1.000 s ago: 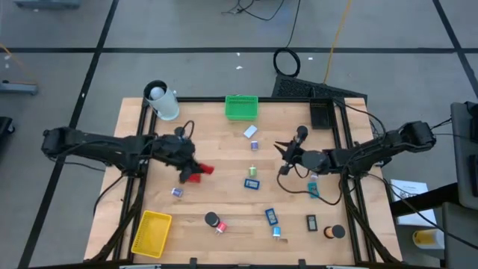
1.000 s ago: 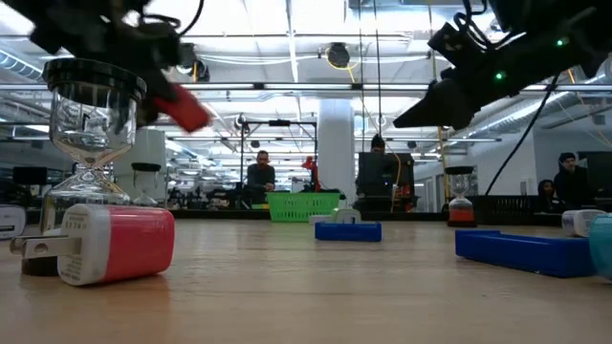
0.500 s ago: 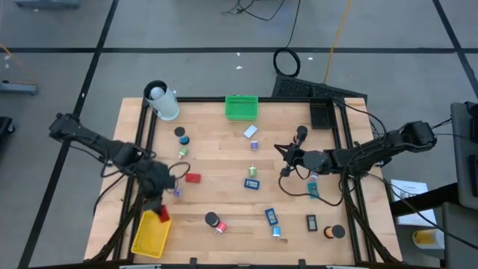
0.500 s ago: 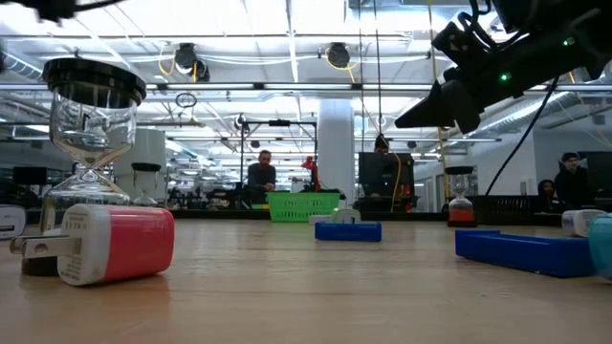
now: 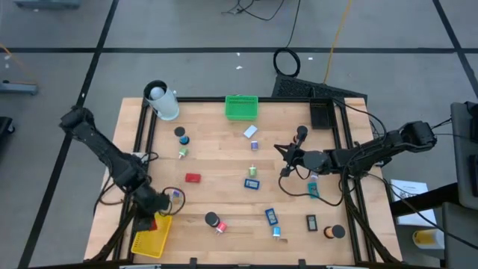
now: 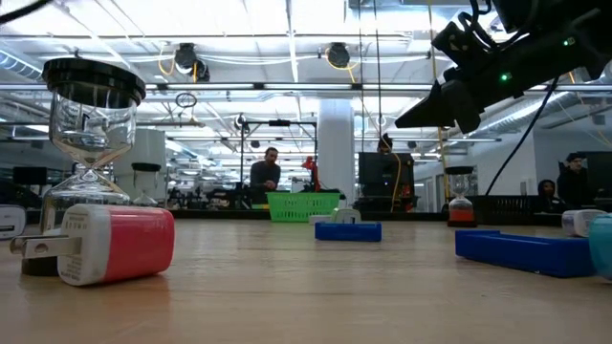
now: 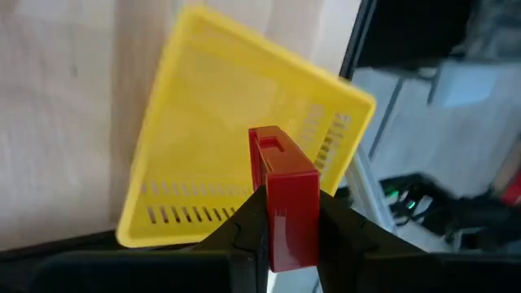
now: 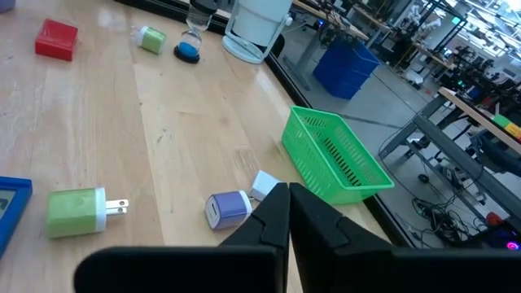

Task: Pick & Place Office items
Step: Put the right red timer into the yellow basket

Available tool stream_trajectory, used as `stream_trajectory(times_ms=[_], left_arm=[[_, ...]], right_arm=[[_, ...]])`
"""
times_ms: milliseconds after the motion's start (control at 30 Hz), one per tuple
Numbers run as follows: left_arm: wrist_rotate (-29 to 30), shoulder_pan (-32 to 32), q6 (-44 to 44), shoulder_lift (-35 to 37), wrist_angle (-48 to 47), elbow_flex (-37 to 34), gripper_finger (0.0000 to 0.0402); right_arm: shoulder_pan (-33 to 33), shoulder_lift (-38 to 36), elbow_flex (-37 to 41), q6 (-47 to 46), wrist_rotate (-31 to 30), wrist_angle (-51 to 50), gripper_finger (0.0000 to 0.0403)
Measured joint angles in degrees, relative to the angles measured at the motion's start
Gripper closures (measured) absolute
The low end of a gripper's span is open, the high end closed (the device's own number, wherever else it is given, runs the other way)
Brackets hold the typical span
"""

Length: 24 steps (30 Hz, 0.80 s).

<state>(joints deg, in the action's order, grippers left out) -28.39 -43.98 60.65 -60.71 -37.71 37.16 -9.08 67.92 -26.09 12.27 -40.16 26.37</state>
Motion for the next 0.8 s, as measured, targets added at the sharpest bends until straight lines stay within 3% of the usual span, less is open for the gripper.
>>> stream_trajectory(times_ms=[400, 800], left_arm=[[-0.1, -6.7, -3.0, -9.1, 8.0, 0.0, 0.033], [2.2, -7.9, -4.4, -9.6, 7.8, 0.0, 0.033]], right_arm=[[0.0, 0.0, 0.0, 0.0, 0.0, 0.0, 0.0402], [0.0, 0.0, 0.0, 0.0, 2.2, 0.0, 0.0402]])
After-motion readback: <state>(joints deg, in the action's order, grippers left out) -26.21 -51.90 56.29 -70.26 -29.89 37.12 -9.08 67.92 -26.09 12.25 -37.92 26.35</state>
